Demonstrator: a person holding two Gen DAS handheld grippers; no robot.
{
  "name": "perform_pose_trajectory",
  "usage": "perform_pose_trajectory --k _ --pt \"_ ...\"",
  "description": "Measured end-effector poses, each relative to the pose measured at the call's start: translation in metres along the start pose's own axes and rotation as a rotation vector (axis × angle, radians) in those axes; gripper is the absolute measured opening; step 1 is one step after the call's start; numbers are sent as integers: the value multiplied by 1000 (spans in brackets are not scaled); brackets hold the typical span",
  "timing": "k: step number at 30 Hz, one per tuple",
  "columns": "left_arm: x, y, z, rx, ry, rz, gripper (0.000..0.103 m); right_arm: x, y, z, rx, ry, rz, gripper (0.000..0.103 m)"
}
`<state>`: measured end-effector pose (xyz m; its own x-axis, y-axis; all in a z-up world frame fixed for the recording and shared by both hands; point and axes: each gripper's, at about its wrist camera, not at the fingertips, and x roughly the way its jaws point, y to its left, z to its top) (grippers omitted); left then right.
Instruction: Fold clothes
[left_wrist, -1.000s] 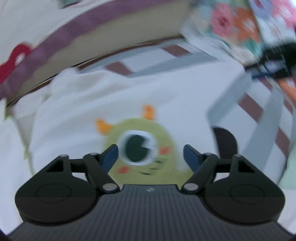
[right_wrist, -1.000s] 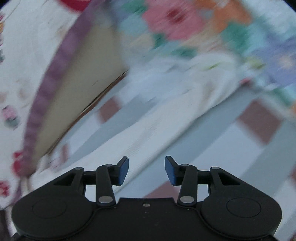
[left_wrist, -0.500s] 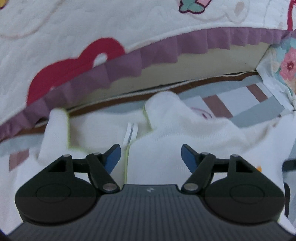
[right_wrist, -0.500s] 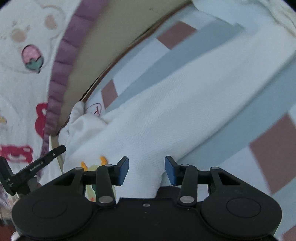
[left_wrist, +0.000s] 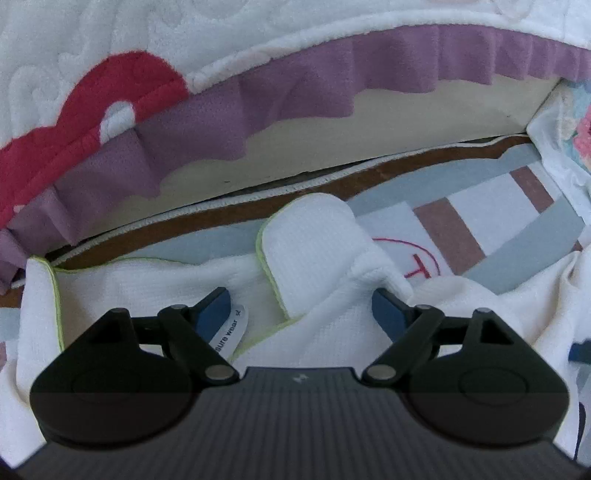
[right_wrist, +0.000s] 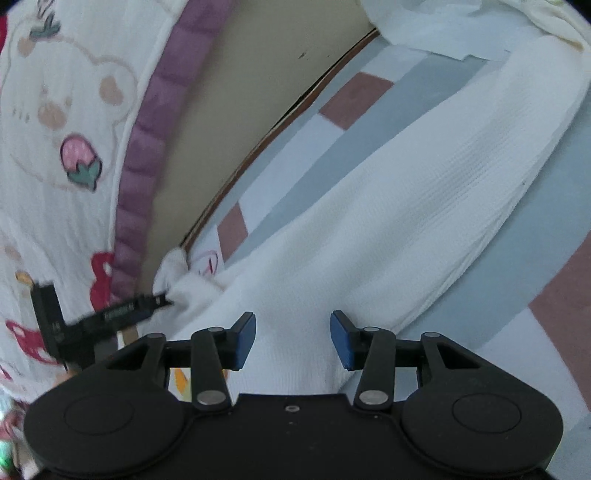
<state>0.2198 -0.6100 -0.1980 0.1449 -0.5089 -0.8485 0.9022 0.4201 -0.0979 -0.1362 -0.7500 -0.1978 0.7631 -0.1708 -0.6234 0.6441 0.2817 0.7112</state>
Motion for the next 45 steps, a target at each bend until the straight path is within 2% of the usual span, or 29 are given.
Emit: perform_pose_trajectory --k 2,3,4,5,6,7,9,10,13,18,21,23,27,31,33,35,37,40,42,44,45 --pt "-2 -6 -5 28 -6 -3 82 -2 -2 2 20 -13 1 50" --pt "-3 -9 -8 47 -15 -6 73 -3 -1 2 24 -15 -3 50" --pt "-5 -13 -11 75 -29 6 55 -4 0 2 21 -16 -12 50" --pt "-7 -19 -15 111 -45 25 47 -6 3 1 13 -17 -20 51" --pt "-10 -26 -18 140 -57 27 20 -8 4 0 0 -16 -23 51" --pt "-13 -31 -18 149 -52 26 10 -10 7 -2 -23 -11 -25 51" --pt "-20 -42 -18 169 -63 70 9 -12 15 -6 -126 19 -53 51" --pt "-26 -44 -19 180 -100 93 9 -12 19 -9 -184 37 -71 51" --pt "-43 -25 -16 107 -166 114 9 -14 28 -18 -312 46 -109 51" --pt "-64 23 -10 -83 -229 102 9 -20 22 -17 -273 11 -110 51" --pt "-68 29 -16 -83 -261 168 9 -33 16 -16 -240 0 -121 51" --pt "-67 31 -23 -72 -277 216 9 -49 13 -22 -268 6 -110 51" --pt "-56 44 -35 -108 -265 291 9 -71 10 -39 -378 68 -126 50" --pt "-43 55 -38 -168 -211 281 9 -81 20 -60 -509 133 -116 49" --pt "-41 55 -37 -165 -207 275 9 -82 29 -75 -578 160 -91 38" --pt "-42 55 -35 -157 -211 274 9 -77 38 -91 -641 207 -86 32" --pt "-45 58 -33 -165 -217 264 9 -67 46 -107 -711 251 -93 32" --pt "-48 59 -31 -174 -219 255 9 -43 55 -122 -785 295 -134 33" --pt "-50 59 -32 -169 -216 260 9 -31 57 -125 -796 288 -168 46" --pt "-50 56 -38 -159 -203 262 9 -26 62 -125 -786 269 -178 52" --pt "-50 54 -39 -154 -205 266 9 -26 65 -126 -790 264 -184 38"
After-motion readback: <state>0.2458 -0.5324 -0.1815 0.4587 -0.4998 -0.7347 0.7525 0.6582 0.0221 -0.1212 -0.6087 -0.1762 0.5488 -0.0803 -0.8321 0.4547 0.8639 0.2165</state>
